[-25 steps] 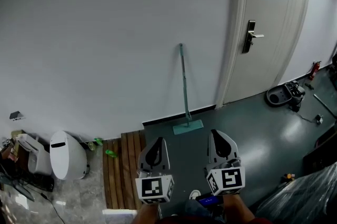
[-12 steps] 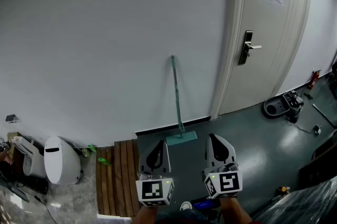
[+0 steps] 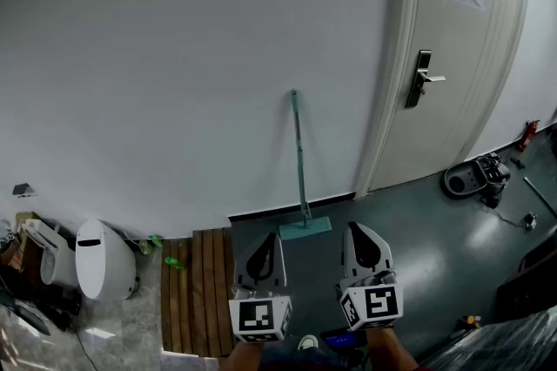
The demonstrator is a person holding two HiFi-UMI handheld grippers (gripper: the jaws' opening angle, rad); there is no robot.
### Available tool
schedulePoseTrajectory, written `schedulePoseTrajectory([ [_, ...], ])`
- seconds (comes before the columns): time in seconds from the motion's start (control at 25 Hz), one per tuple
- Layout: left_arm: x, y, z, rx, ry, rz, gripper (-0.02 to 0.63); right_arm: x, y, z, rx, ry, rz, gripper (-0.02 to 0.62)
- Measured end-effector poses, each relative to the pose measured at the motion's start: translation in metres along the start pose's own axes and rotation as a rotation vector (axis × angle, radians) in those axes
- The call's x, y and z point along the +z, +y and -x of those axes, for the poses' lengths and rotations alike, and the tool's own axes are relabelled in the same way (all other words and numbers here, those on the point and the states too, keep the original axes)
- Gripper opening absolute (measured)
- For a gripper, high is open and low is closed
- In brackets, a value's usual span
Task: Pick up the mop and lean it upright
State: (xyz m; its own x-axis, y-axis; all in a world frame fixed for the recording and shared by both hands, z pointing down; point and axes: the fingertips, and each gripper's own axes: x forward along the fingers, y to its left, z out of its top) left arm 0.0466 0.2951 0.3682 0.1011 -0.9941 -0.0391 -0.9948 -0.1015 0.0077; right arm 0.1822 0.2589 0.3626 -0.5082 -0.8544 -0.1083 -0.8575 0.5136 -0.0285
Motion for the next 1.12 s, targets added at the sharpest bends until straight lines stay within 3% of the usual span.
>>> schedulePoseTrajectory([
  [0.4,-0.003,0.049,-0.045,-0.009,-0.026,0.004,0.014,-0.015,0.014,-0.067,-0.011,0.004,0.01,0.017],
  [0.6,-0.006,0.091,-0.077,-0.01,-0.033,-0.016,0.014,-0.021,0.028,-0.118,-0.014,0.011,0.024,0.017],
  [1.12,-0.004,0.201,-0.158,-0.066,-0.039,0.024,0.014,-0.034,0.068,-0.24,-0.08,0.036,0.047,0.017],
])
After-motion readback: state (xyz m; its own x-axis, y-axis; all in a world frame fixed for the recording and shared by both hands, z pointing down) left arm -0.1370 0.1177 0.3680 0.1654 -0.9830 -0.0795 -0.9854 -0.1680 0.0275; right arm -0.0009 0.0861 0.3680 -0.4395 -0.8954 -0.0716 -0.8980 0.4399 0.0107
